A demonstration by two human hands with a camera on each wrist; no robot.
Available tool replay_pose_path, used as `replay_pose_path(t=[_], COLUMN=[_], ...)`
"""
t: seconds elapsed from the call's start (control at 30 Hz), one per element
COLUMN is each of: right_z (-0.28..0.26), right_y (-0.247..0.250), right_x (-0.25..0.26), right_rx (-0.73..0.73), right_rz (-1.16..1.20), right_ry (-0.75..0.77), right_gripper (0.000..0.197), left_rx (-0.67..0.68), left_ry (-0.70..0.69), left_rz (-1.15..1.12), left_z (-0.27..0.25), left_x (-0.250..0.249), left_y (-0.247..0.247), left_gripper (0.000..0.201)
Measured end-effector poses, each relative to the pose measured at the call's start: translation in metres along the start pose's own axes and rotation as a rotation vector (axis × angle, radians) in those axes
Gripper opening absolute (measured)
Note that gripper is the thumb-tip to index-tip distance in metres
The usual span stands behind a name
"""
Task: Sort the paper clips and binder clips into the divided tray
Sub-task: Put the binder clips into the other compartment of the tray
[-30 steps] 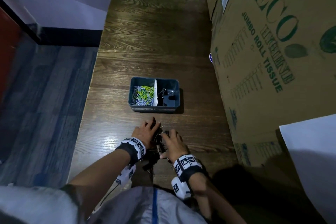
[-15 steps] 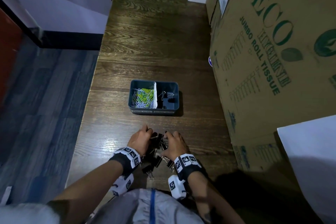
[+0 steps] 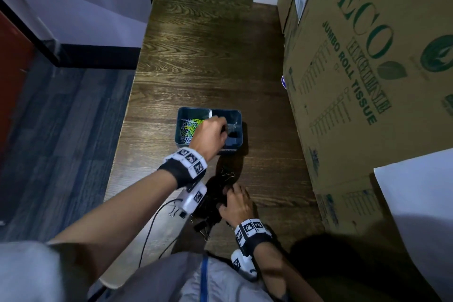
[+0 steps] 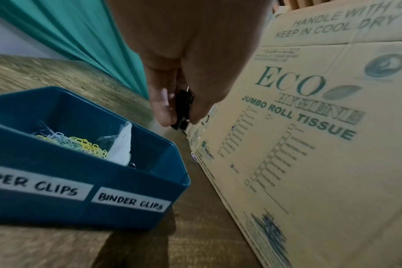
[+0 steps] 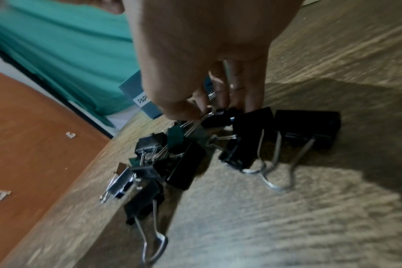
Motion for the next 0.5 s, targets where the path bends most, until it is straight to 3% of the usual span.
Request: replay_pose_path(t=[0.1, 0.2, 0.3, 0.4, 0.5], right_z=[-0.002, 0.001, 0.004, 0.008, 0.013], right_y=[-0.005, -0.002, 0.004, 0.004, 0.003], right_x=[0.000, 0.001, 0.001, -0.003, -0.004], right_rx=[0.019, -0.040, -0.021, 0.020, 0.051], right_rz=[-0.004, 0.037, 0.092, 0.146, 0.168], right_ry=[0.021, 0.056, 0.060, 0.023, -0.035], right_gripper=[0.048, 0.030, 0.016, 0.019, 0.025], left_rx=[0.027, 0.051, 0.172, 0.374, 0.628], left_ry=[0.027, -0.028, -0.118, -0.038, 0.100], left_rz=[0.032, 0.070, 0.124, 0.256, 0.368], left_z=[0.013, -0.007, -0.051, -0.100, -0.148], left_x=[0.003, 0.007, 0.025, 0.066, 0.109], left_y=[-0.005, -0.012, -0.026, -0.037, -0.048], left_gripper=[0.020, 0.022, 0.012, 0.012, 0.078])
Point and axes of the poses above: each hand's wrist, its own z-axis towards the middle knuckle, its own y-axis out of the back of the hand, x = y × z, the point moved 5 cm from there along z, towards the middle knuckle, and after that the axes turned 6 degrees about -x, right-handed, at the moved point
